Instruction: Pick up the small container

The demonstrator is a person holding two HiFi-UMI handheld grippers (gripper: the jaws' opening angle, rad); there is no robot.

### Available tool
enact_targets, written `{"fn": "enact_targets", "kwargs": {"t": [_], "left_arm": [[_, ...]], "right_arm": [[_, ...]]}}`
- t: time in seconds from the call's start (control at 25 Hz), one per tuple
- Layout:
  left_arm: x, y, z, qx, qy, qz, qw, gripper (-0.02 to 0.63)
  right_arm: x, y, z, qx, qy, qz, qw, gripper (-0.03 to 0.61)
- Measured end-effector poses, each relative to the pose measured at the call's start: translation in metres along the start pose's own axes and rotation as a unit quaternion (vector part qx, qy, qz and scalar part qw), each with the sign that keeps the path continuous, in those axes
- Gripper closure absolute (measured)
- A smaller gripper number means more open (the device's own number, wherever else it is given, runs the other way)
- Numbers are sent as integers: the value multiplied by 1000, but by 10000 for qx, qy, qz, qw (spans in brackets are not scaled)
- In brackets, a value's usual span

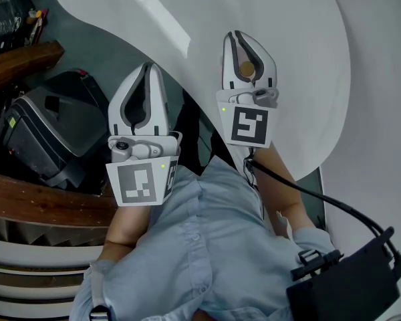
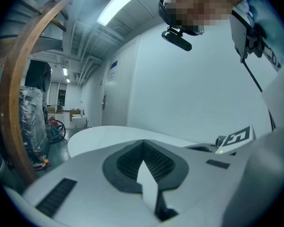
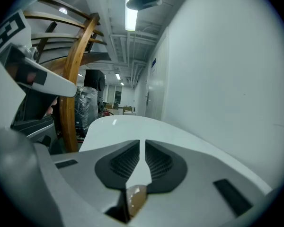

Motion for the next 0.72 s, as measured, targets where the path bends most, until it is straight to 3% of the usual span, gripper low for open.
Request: {"fn": "enact_targets", "kwargs": {"t": [0.72], "left_arm": [[-3, -3, -2, -31, 64, -12, 10000, 614]], "right_arm": [[-2, -2, -10, 54, 213, 87, 9997, 467]]}}
Point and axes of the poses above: the fingertips, and each gripper's own axes: x forward along the fingers, y to its left, z out of its top, the point moved 7 cm from there along -x, backward along the fingers, and after that the axes turned 1 degree about -y, right-handed, at the moved point
